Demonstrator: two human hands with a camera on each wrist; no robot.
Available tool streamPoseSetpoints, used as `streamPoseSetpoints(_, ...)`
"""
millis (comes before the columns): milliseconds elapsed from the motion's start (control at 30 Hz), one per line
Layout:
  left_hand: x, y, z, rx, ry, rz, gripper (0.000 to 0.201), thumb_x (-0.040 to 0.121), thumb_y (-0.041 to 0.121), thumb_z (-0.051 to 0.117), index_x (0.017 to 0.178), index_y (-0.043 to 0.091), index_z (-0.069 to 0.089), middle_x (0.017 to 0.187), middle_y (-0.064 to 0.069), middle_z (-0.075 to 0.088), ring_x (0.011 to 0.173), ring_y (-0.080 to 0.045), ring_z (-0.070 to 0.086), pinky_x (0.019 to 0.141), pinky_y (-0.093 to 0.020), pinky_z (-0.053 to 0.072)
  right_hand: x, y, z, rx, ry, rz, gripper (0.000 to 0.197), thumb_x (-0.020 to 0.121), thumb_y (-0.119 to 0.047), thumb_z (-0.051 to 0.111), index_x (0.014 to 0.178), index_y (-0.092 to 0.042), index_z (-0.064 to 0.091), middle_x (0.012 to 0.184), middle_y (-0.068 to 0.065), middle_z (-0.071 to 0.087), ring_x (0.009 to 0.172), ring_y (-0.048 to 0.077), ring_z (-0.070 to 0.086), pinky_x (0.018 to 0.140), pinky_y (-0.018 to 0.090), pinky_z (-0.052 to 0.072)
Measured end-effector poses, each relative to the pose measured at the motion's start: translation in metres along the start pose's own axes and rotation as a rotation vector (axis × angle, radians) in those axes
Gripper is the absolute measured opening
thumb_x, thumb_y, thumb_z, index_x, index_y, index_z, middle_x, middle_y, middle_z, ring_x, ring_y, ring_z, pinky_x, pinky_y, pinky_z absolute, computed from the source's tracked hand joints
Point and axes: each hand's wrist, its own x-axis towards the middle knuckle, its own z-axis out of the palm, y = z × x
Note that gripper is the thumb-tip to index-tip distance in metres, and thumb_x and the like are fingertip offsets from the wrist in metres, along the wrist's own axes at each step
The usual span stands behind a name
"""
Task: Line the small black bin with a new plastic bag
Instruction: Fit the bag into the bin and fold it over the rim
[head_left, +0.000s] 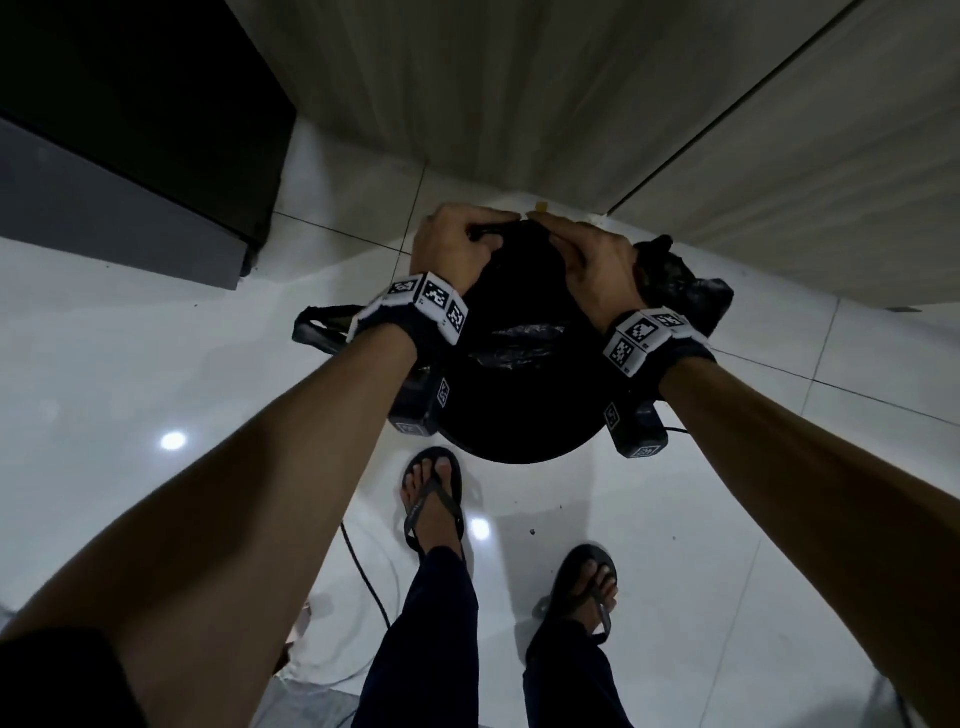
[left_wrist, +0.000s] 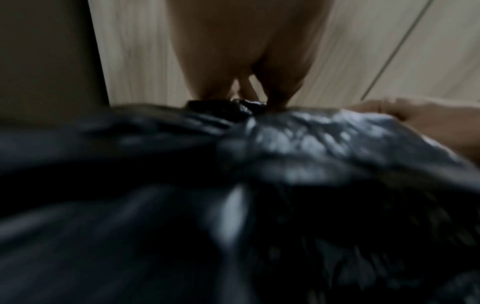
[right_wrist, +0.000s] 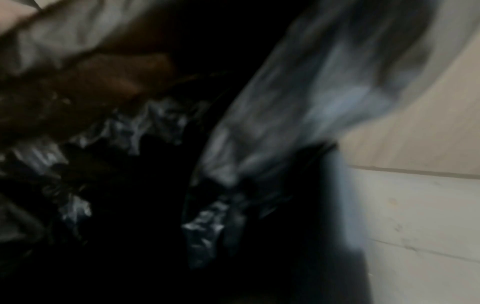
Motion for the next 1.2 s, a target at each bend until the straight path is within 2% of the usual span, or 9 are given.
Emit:
streamPoseSetpoints(133,0.001,-0.007,0.003,-0.087,-0.007,-0.023,0.029,0.083,0.014,0.064,0.107,0.029,0.073,0.111,0.006,0.072,0.103,-0.006,0.065,0.093,-0.018,0.050,0.003,0.005,-0.005,0.051,-0.039,0.001,0.036,0.099,-0.020,0.048,0.134,-0.026,0.056,0.128,0.001,0.064,0.120,0.012,0.057,0.098,0.002,0.033)
streamPoseSetpoints(233,-0.003,-0.008,0.001,-0.158,0.028,-0.052,0.030,0.085,0.010,0.063,0.109,0.024,0.072,0.111,0.005,0.072,0.103,-0.004,0.064,0.089,-0.006,0.046,-0.006,0.010,-0.013,-0.004,-0.014,0.032,0.038,0.101,-0.025,0.043,0.138,-0.034,0.048,0.124,0.004,0.067,0.113,0.021,0.062,0.100,0.026,0.047)
streamPoseSetpoints(333,-0.009,-0.012,-0.006,-0.245,0.088,-0.095,0.030,0.085,0.004,0.061,0.111,0.015,0.071,0.114,-0.001,0.071,0.107,-0.010,0.065,0.097,-0.017,0.048,-0.020,0.015,-0.022,-0.088,-0.007,0.079,0.051,0.100,-0.016,0.043,0.143,-0.043,0.036,0.101,0.014,0.072,0.082,0.029,0.066,0.079,0.038,0.055)
streamPoseSetpoints(467,-0.024,-0.027,-0.011,-0.309,0.227,-0.192,0.030,0.085,0.002,0.061,0.111,0.013,0.071,0.112,-0.002,0.071,0.107,-0.014,0.066,0.103,-0.029,0.049,-0.038,0.012,-0.020,-0.068,0.001,0.136,0.058,0.099,-0.011,0.042,0.145,-0.043,0.030,0.093,0.009,0.067,0.077,0.025,0.061,0.078,0.028,0.050)
streamPoseSetpoints(667,-0.060,-0.040,-0.014,-0.348,0.399,-0.304,0.029,0.088,0.003,0.059,0.115,0.009,0.069,0.114,-0.005,0.070,0.106,-0.012,0.065,0.080,0.003,0.043,-0.047,0.012,0.007,0.107,0.073,0.245,0.047,0.100,-0.019,0.041,0.143,-0.038,0.037,0.120,0.006,0.069,0.104,0.026,0.065,0.090,0.014,0.038)
streamPoseSetpoints(800,-0.059,-0.028,-0.021,-0.125,0.314,-0.272,0.037,0.082,0.014,0.065,0.118,0.021,0.066,0.118,0.000,0.069,0.112,-0.015,0.062,0.095,-0.013,0.043,-0.038,0.013,0.002,0.097,-0.034,0.200,0.043,0.099,-0.019,0.044,0.140,-0.033,0.044,0.125,0.005,0.066,0.113,0.028,0.061,0.093,0.020,0.041)
streamPoseSetpoints(900,-0.042,-0.004,-0.019,0.165,0.157,-0.001,0.048,0.077,0.020,0.067,0.122,0.032,0.060,0.126,0.004,0.064,0.118,-0.016,0.058,0.110,-0.039,0.038,-0.027,0.011,-0.003,0.044,-0.127,0.178,0.038,0.099,-0.021,0.045,0.136,-0.026,0.048,0.124,0.010,0.065,0.111,0.034,0.061,0.092,0.034,0.046)
streamPoseSetpoints(1033,-0.014,0.019,-0.011,0.356,-0.081,0.195,0.036,0.085,0.021,0.062,0.119,0.031,0.064,0.123,0.004,0.065,0.113,-0.017,0.059,0.098,-0.022,0.041,-0.009,0.006,-0.004,-0.043,-0.226,0.146,0.032,0.098,-0.023,0.046,0.129,-0.020,0.053,0.118,0.015,0.066,0.105,0.038,0.061,0.086,0.040,0.047)
streamPoseSetpoints(1200,-0.005,0.013,-0.006,0.381,-0.013,0.154,0.027,0.093,0.028,0.050,0.113,0.027,0.069,0.116,0.001,0.071,0.110,-0.020,0.062,0.094,-0.024,0.040,-0.010,-0.001,-0.008,-0.135,-0.177,0.131,0.041,0.091,-0.017,0.052,0.131,-0.022,0.053,0.117,0.016,0.068,0.107,0.037,0.061,0.086,0.039,0.046)
